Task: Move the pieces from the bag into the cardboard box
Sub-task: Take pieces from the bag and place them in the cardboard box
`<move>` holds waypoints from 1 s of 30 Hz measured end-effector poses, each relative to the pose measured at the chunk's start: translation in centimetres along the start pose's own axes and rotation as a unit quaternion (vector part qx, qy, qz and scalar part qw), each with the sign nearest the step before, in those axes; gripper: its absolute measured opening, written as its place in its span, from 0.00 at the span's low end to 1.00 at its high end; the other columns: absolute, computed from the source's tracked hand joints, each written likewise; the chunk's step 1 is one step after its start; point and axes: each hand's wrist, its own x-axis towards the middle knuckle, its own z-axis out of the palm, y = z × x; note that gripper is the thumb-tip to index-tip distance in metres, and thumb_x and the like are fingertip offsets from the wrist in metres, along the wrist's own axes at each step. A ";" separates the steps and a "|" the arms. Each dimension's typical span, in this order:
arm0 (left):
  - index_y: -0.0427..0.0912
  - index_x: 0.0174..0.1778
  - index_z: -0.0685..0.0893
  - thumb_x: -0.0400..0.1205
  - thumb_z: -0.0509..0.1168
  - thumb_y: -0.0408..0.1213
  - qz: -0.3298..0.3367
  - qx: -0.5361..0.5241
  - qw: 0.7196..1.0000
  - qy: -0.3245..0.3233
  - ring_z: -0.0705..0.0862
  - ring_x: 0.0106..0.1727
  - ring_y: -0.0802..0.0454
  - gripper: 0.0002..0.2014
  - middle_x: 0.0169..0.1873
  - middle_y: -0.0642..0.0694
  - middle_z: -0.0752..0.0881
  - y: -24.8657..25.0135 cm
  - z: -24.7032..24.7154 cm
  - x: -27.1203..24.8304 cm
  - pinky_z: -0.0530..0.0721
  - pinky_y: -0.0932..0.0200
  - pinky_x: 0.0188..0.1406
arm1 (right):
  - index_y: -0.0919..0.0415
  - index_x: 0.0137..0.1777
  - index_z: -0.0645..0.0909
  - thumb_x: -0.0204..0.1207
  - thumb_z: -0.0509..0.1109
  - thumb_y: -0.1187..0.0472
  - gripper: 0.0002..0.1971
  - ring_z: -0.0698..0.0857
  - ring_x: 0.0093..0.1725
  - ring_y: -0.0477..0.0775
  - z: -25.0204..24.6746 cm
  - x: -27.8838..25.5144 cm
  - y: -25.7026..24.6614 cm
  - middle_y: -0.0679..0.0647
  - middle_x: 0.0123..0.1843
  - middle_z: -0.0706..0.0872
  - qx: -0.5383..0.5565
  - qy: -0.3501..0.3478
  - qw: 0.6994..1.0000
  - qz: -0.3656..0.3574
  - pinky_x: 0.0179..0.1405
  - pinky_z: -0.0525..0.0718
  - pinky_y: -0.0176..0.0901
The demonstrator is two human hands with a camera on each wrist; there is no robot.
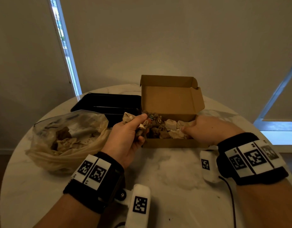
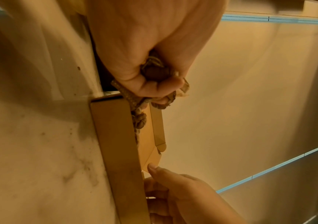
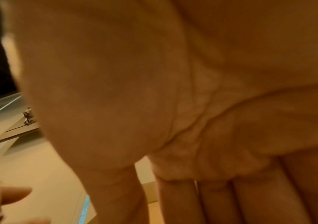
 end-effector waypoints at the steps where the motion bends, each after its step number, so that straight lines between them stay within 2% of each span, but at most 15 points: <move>1: 0.33 0.59 0.90 0.81 0.75 0.41 0.003 -0.006 1.000 -0.001 0.85 0.31 0.59 0.16 0.53 0.35 0.92 0.1 0.0 -0.1 0.75 0.70 0.17 | 0.64 0.52 0.88 0.84 0.63 0.44 0.22 0.89 0.52 0.63 0.0 -0.1 0.1 0.60 0.50 0.91 0.008 0.000 1.000 -0.004 0.59 0.87 0.58; 2: 0.34 0.59 0.90 0.81 0.74 0.42 0.004 -0.013 1.000 -0.003 0.85 0.31 0.59 0.16 0.54 0.35 0.92 0.2 0.1 -0.2 0.75 0.70 0.17 | 0.63 0.50 0.88 0.85 0.63 0.44 0.22 0.89 0.50 0.62 0.0 0.1 0.2 0.60 0.48 0.91 0.014 0.013 1.000 -0.016 0.56 0.87 0.57; 5: 0.39 0.61 0.90 0.83 0.72 0.48 -0.009 -0.046 0.999 -0.018 0.85 0.35 0.59 0.18 0.57 0.40 0.93 0.7 0.1 -0.5 0.75 0.71 0.18 | 0.58 0.40 0.88 0.87 0.62 0.45 0.22 0.87 0.38 0.54 -0.4 -1.1 -0.3 0.55 0.36 0.90 0.061 0.074 0.995 -0.039 0.39 0.84 0.47; 7: 0.40 0.62 0.90 0.83 0.70 0.52 -0.024 -0.060 0.997 -0.032 0.85 0.41 0.58 0.20 0.57 0.41 0.93 0.8 0.1 -0.5 0.76 0.71 0.19 | 0.50 0.43 0.88 0.87 0.63 0.45 0.17 0.87 0.37 0.46 -0.7 -2.3 -1.5 0.47 0.36 0.89 0.130 0.132 0.977 -0.110 0.35 0.80 0.42; 9: 0.40 0.64 0.89 0.84 0.68 0.56 -0.040 -0.072 0.996 -0.041 0.86 0.49 0.54 0.23 0.59 0.40 0.92 0.7 0.0 -0.4 0.76 0.71 0.18 | 0.44 0.49 0.89 0.85 0.66 0.45 0.10 0.87 0.42 0.38 -0.9 -3.2 -2.9 0.41 0.40 0.89 0.207 0.163 0.943 -0.203 0.40 0.82 0.37; 10: 0.40 0.65 0.89 0.83 0.68 0.57 -0.047 -0.078 0.995 -0.047 0.85 0.50 0.54 0.25 0.61 0.40 0.91 0.6 -0.1 -0.3 0.76 0.71 0.18 | 0.42 0.52 0.88 0.84 0.68 0.45 0.08 0.87 0.45 0.37 -0.8 -3.6 -3.6 0.39 0.43 0.89 0.235 0.159 0.927 -0.246 0.45 0.84 0.37; 12: 0.39 0.67 0.88 0.83 0.68 0.59 -0.052 -0.087 0.993 -0.064 0.86 0.46 0.55 0.27 0.63 0.39 0.90 0.5 -0.1 -0.2 0.77 0.70 0.18 | 0.39 0.58 0.87 0.82 0.72 0.46 0.07 0.87 0.49 0.38 -0.3 -3.9 -4.5 0.39 0.48 0.89 0.264 0.141 0.901 -0.313 0.50 0.87 0.40; 14: 0.39 0.66 0.88 0.85 0.65 0.58 -0.051 -0.094 0.990 -0.090 0.87 0.40 0.58 0.26 0.59 0.39 0.90 0.4 -0.1 -0.2 0.77 0.70 0.18 | 0.37 0.64 0.85 0.80 0.74 0.46 0.13 0.86 0.52 0.40 0.3 -4.0 -5.1 0.40 0.52 0.86 0.258 0.132 0.893 -0.346 0.52 0.88 0.43; 16: 0.40 0.59 0.90 0.87 0.62 0.57 -0.048 -0.099 0.988 -0.109 0.85 0.32 0.60 0.23 0.47 0.44 0.90 0.3 0.1 -0.4 0.75 0.71 0.18 | 0.35 0.67 0.83 0.78 0.76 0.45 0.18 0.83 0.55 0.40 1.0 -3.8 -5.6 0.40 0.56 0.81 0.232 0.126 0.900 -0.346 0.56 0.86 0.45; 18: 0.42 0.57 0.89 0.88 0.61 0.57 -0.045 -0.089 0.988 -0.120 0.85 0.32 0.59 0.22 0.44 0.45 0.90 0.3 0.3 -0.6 0.75 0.71 0.18 | 0.37 0.63 0.84 0.79 0.74 0.46 0.13 0.81 0.58 0.41 1.4 -3.7 -5.8 0.40 0.56 0.80 0.217 0.133 0.907 -0.336 0.59 0.85 0.48; 21: 0.41 0.62 0.88 0.87 0.61 0.59 -0.062 -0.083 0.986 -0.129 0.88 0.36 0.56 0.24 0.46 0.43 0.91 0.3 0.5 -0.8 0.76 0.70 0.17 | 0.43 0.52 0.87 0.83 0.71 0.51 0.04 0.84 0.51 0.40 1.7 -3.4 -5.7 0.40 0.49 0.85 0.246 0.181 0.893 -0.329 0.52 0.86 0.46; 24: 0.41 0.55 0.90 0.86 0.60 0.62 -0.090 -0.112 0.980 -0.135 0.86 0.34 0.57 0.27 0.43 0.43 0.90 0.5 0.4 -0.8 0.75 0.72 0.15 | 0.44 0.49 0.86 0.84 0.70 0.53 0.05 0.87 0.46 0.38 1.7 -3.0 -5.3 0.40 0.43 0.89 0.318 0.194 0.878 -0.300 0.44 0.86 0.36; 28: 0.43 0.40 0.94 0.86 0.59 0.60 -0.100 -0.132 0.975 -0.146 0.83 0.31 0.58 0.27 0.41 0.44 0.91 0.7 0.4 -0.8 0.72 0.73 0.14 | 0.47 0.50 0.87 0.85 0.70 0.55 0.04 0.90 0.47 0.44 1.5 -2.3 -4.8 0.44 0.45 0.90 0.372 0.207 0.864 -0.268 0.50 0.92 0.50; 30: 0.45 0.36 0.95 0.87 0.60 0.58 -0.101 -0.130 0.975 -0.147 0.83 0.32 0.58 0.26 0.41 0.45 0.92 0.8 0.4 -0.8 0.72 0.73 0.14 | 0.51 0.50 0.87 0.85 0.70 0.58 0.04 0.91 0.46 0.46 1.3 -2.1 -4.7 0.47 0.45 0.90 0.402 0.214 0.850 -0.264 0.48 0.93 0.50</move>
